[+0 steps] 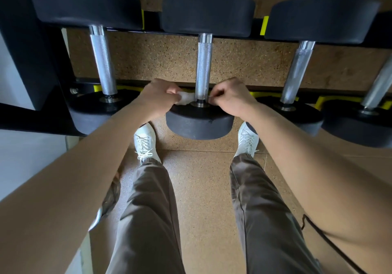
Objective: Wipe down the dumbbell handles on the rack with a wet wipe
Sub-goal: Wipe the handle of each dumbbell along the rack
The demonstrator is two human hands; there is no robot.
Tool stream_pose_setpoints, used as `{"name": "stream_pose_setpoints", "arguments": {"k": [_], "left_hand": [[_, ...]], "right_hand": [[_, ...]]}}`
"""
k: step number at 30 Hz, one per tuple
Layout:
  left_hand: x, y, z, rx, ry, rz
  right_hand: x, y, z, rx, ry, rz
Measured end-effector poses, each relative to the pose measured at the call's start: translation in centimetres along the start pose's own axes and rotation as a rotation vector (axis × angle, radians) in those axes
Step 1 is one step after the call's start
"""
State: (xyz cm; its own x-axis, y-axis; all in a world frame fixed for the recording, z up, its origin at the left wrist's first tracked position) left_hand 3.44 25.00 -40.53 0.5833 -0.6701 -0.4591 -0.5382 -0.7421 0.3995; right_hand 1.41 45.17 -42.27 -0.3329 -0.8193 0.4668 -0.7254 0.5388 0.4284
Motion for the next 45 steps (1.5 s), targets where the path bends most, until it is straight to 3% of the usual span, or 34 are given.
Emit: {"name": "stream_pose_setpoints", "arguments": {"k": [4,11,16,21,24,31,39,45], "left_hand": [[-0.1,-0.3,0.0,-0.019,-0.023,-0.032],[-2.1,-2.4,1.2,0.000,-0.020,0.164],[-0.9,-0.4,-1.4,0.097,-0.126,-0.098],[-0.9,0.8,-3.8,0.111,-0.225,-0.531],[-0.8,1.9,-4.7,0.065,-0.218,-0.638],[2.1,6.0,-5.8,0.062,-0.213,-0.834],[7.7,11.0,-5.9,-0.255,-0.145,-0.633],[11.0,13.5,-4.0,-0.388,-0.088,-0.571]], "right_hand": [[-0.6,0.6,-0.3,-0.041,-0.014,-0.012],[-0.9,1.7,-2.1,-0.028,0.022,-0.088],[0.5,-0.1,-1.6,-0.056,0.061,-0.072],[2.0,0.6,-3.5,-0.323,0.101,0.189],[4.6,0.4,-4.7,-0.213,0.180,0.409],[10.1,-2.0,-3.7,0.143,0.135,0.765],[15.2,-6.5,-2.3,-0.070,0.088,0.697],[17.4,-8.9,-0.9,-0.082,0.008,0.883]]}}
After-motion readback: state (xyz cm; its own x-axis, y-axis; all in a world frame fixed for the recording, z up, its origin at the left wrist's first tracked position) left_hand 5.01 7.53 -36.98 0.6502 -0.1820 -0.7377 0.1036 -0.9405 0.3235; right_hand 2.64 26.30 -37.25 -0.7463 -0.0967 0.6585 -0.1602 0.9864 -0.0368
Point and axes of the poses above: each hand's wrist, its own z-axis towards the middle knuckle, its own y-axis out of the back of the hand, x = y × z, the point moved 2 cm from there along z, towards the middle knuckle, and after that the axes turned 1 degree about -y, right-handed, at the moved point
